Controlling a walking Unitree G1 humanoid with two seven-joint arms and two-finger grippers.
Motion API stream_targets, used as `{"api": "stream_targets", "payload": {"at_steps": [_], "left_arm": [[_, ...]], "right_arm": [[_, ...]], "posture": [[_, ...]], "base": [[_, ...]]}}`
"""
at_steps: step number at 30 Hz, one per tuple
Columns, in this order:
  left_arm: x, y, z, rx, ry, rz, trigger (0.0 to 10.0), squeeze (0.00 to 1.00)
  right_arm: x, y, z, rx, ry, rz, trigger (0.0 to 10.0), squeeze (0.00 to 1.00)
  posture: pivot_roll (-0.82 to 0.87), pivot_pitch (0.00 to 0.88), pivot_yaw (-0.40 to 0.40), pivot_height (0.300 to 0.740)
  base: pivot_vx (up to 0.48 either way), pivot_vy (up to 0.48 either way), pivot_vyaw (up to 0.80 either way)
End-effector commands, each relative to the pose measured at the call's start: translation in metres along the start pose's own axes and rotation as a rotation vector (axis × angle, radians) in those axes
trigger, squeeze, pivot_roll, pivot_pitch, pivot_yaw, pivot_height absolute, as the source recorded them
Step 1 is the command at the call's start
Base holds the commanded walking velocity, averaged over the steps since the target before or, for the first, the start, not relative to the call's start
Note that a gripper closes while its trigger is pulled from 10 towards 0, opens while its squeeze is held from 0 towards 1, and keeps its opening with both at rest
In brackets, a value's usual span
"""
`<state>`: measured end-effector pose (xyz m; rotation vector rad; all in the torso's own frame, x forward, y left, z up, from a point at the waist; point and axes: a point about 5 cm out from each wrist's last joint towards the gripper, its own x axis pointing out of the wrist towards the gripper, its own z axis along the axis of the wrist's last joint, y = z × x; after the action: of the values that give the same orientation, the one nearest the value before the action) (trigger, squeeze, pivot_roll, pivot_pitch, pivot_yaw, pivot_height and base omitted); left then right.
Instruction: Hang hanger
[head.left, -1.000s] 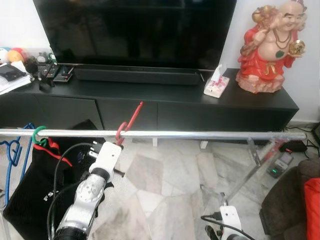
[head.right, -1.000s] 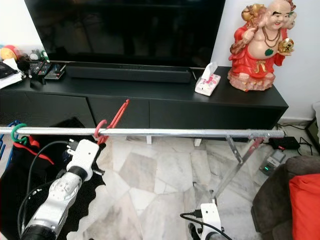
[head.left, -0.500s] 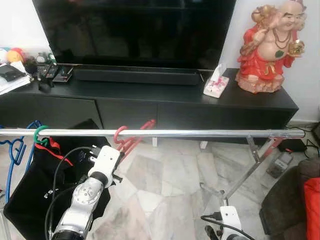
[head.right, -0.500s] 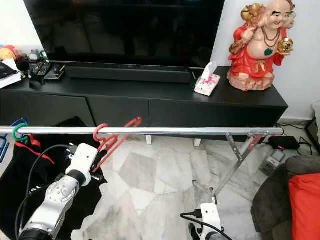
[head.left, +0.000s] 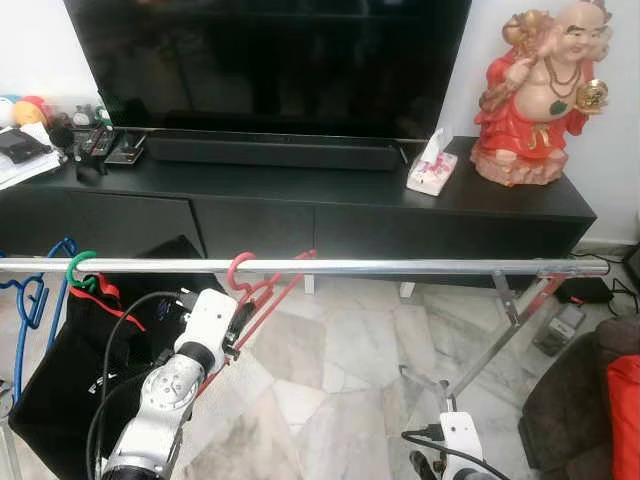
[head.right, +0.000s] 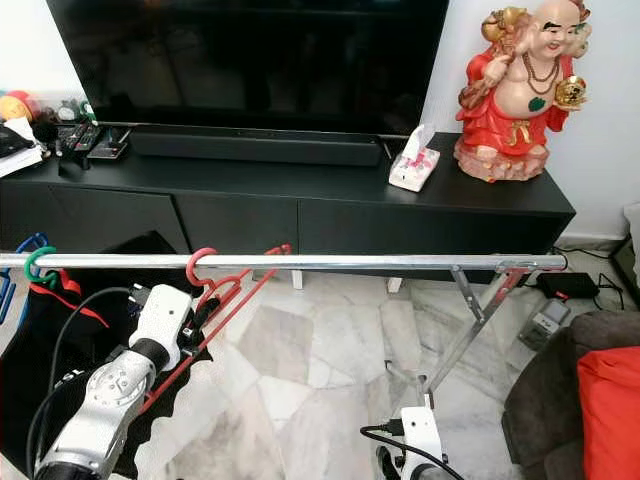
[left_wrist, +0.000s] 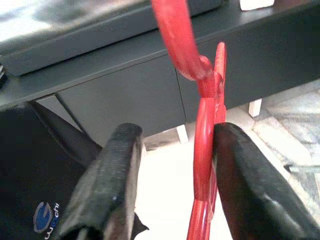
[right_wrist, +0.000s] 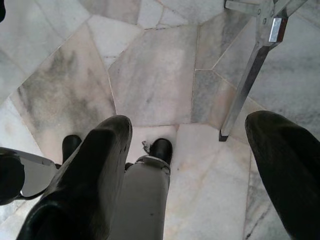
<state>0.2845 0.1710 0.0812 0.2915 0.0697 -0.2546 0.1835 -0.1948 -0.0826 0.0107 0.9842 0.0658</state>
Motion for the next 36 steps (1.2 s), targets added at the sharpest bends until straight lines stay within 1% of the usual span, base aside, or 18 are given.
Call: {"api": "stream_targets", "payload": {"at_steps": [1,7,10,11,12,13,15,18,19,21,23,24,25,26,27,28,32,36], "left_arm": [[-0.002,0.002,0.007,-0.019,-0.046,0.012,10.0,1.0],[-0.008,0.001,0.012,-0.035,-0.078,-0.002,10.0,1.0],[-0.016,0.0,0.015,-0.049,-0.105,-0.019,10.0,1.0],[-0.026,0.0,0.019,-0.054,-0.13,-0.037,10.0,1.0],[-0.026,0.0,0.019,-0.054,-0.13,-0.037,10.0,1.0],[-0.035,0.0,0.022,-0.054,-0.145,-0.045,10.0,1.0],[-0.042,0.001,0.024,-0.052,-0.157,-0.044,10.0,1.0],[-0.055,0.006,0.027,-0.056,-0.176,0.0,10.0,1.0],[-0.064,0.011,0.026,-0.07,-0.179,0.054,10.0,1.0],[-0.07,0.015,0.024,-0.084,-0.176,0.101,10.0,1.0],[-0.082,0.021,0.014,-0.108,-0.133,0.188,10.0,1.0],[-0.082,0.021,0.014,-0.108,-0.133,0.188,10.0,1.0],[-0.087,0.023,0.006,-0.118,-0.102,0.223,10.0,0.59],[-0.089,0.023,0.004,-0.119,-0.091,0.233,10.0,0.59],[-0.09,0.024,0.001,-0.117,-0.083,0.242,10.0,0.51],[-0.091,0.024,-0.002,-0.122,-0.076,0.252,10.0,0.0],[-0.093,0.029,-0.011,-0.103,-0.039,0.331,10.0,0.0],[-0.096,0.035,-0.017,-0.116,-0.02,0.394,10.0,0.0]], "right_arm": [[0.0,0.0,-0.001,0.004,0.002,-0.002,10.0,0.0],[0.0,0.0,-0.001,0.004,0.003,-0.002,10.0,0.0],[0.0,0.0,-0.001,0.004,0.003,-0.002,10.0,0.0],[0.0,0.0,-0.001,0.003,0.003,-0.002,10.0,0.0],[0.0,0.0,-0.001,0.003,0.003,-0.002,10.0,0.0],[0.0,-0.001,0.0,0.002,0.003,-0.002,10.0,0.0],[0.0,-0.001,0.0,0.0,0.004,-0.001,10.0,0.0],[0.0,-0.002,0.0,-0.004,0.005,0.0,10.0,0.0],[0.0,-0.002,0.0,-0.008,0.006,0.0,10.0,0.0],[0.0,-0.002,0.0,-0.01,0.006,0.001,10.0,0.0],[0.0,-0.002,0.0,-0.013,0.007,0.002,10.0,0.0],[0.0,-0.002,0.0,-0.013,0.007,0.002,10.0,0.0],[-0.001,-0.003,0.0,-0.015,0.007,0.003,10.0,0.0],[-0.001,-0.003,0.0,-0.016,0.007,0.003,10.0,0.0],[-0.001,-0.003,0.0,-0.018,0.008,0.003,10.0,0.0],[-0.001,-0.003,0.0,-0.019,0.008,0.004,10.0,0.0],[-0.001,-0.003,-0.001,-0.021,0.008,0.003,10.0,0.0],[-0.001,-0.003,-0.001,-0.021,0.008,0.003,10.0,0.0]], "posture": [[0.02,0.0,-0.011,0.716],[0.02,0.0,-0.011,0.716],[0.02,0.0,-0.012,0.716],[0.02,0.0,-0.014,0.716],[0.02,0.0,-0.014,0.716],[0.03,0.0,-0.015,0.716],[0.03,0.0,-0.016,0.716],[0.04,0.0,-0.02,0.716],[0.04,0.0,-0.021,0.716],[0.04,0.0,-0.022,0.716],[0.04,0.0,-0.023,0.716],[0.04,0.0,-0.023,0.716],[0.04,0.0,-0.024,0.716],[0.04,0.0,-0.024,0.716],[0.04,0.0,-0.025,0.716],[0.04,0.0,-0.025,0.716],[0.04,0.0,-0.023,0.716],[0.04,0.0,-0.023,0.716]], "base": [[0.0,0.0,0.0],[0.0,0.0,0.0],[0.0,0.0,0.0],[0.0,0.0,0.0],[0.0,0.0,0.0],[0.0,0.0,0.0],[0.0,0.0,0.0],[0.0,0.0,0.0],[0.0,0.0,0.0],[0.0,0.0,0.0],[0.0,0.0,0.0],[0.0,0.0,0.0],[0.0,0.0,0.0],[0.0,0.0,0.0],[0.0,0.0,0.0],[0.0,0.0,0.0],[0.0,0.0,0.0],[0.0,0.0,0.0]]}}
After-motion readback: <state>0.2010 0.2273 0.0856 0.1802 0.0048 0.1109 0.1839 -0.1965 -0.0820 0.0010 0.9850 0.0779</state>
